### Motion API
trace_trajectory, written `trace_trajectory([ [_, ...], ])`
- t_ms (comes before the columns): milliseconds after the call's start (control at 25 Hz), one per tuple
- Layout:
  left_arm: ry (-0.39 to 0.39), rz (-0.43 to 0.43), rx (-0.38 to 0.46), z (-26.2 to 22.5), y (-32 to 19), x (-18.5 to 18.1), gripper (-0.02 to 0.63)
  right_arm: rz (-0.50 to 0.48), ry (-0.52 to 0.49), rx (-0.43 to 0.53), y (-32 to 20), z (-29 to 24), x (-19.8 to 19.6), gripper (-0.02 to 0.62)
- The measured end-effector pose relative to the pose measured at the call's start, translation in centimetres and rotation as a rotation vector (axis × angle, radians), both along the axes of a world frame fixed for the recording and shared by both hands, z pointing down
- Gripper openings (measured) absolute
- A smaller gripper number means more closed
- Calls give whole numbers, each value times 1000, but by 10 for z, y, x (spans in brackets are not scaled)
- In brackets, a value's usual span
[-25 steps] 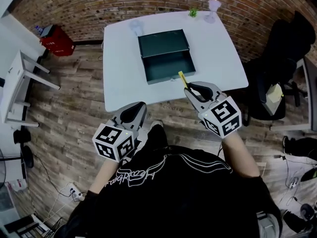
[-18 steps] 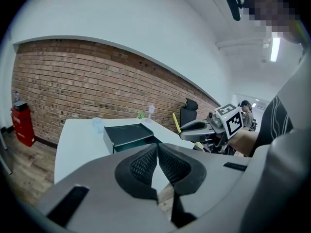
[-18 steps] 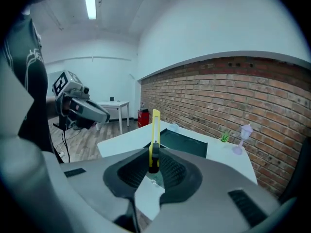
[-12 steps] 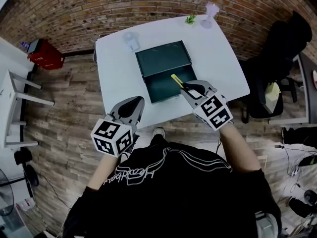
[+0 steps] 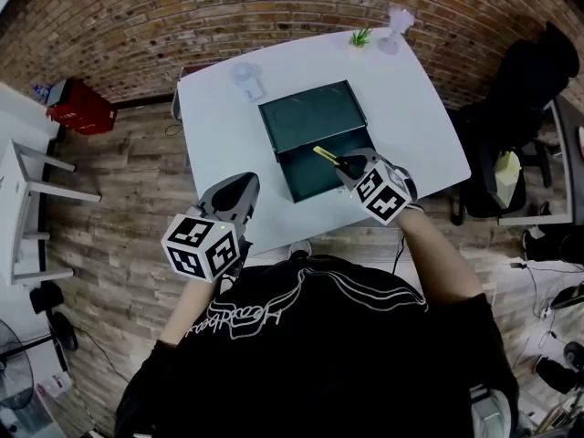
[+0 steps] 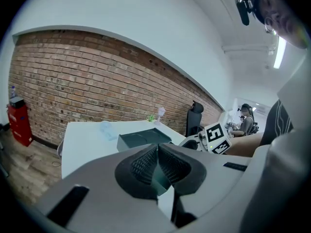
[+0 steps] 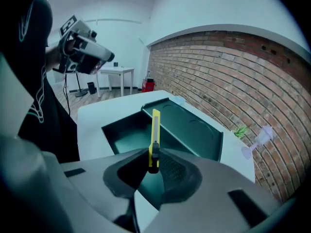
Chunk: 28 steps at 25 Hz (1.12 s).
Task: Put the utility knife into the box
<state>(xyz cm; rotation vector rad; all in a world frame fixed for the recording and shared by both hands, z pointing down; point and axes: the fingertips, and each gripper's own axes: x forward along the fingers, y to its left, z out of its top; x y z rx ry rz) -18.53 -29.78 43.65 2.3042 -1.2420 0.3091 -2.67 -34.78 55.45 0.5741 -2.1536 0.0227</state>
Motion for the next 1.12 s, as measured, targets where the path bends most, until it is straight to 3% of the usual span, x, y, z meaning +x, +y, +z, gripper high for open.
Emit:
trace_trajectory([
  [600,-30,-4,-34,13,-27,-27,35,-153,304,-113,-20,73,-10,71],
  [880,-43,3,-36,13,-37,-24,35,-150,280,-174,-25,81,-11,74],
  [1120,-41,19,-25,9,-39,-11,35,-134,264,-154,-26,76,-7,93],
])
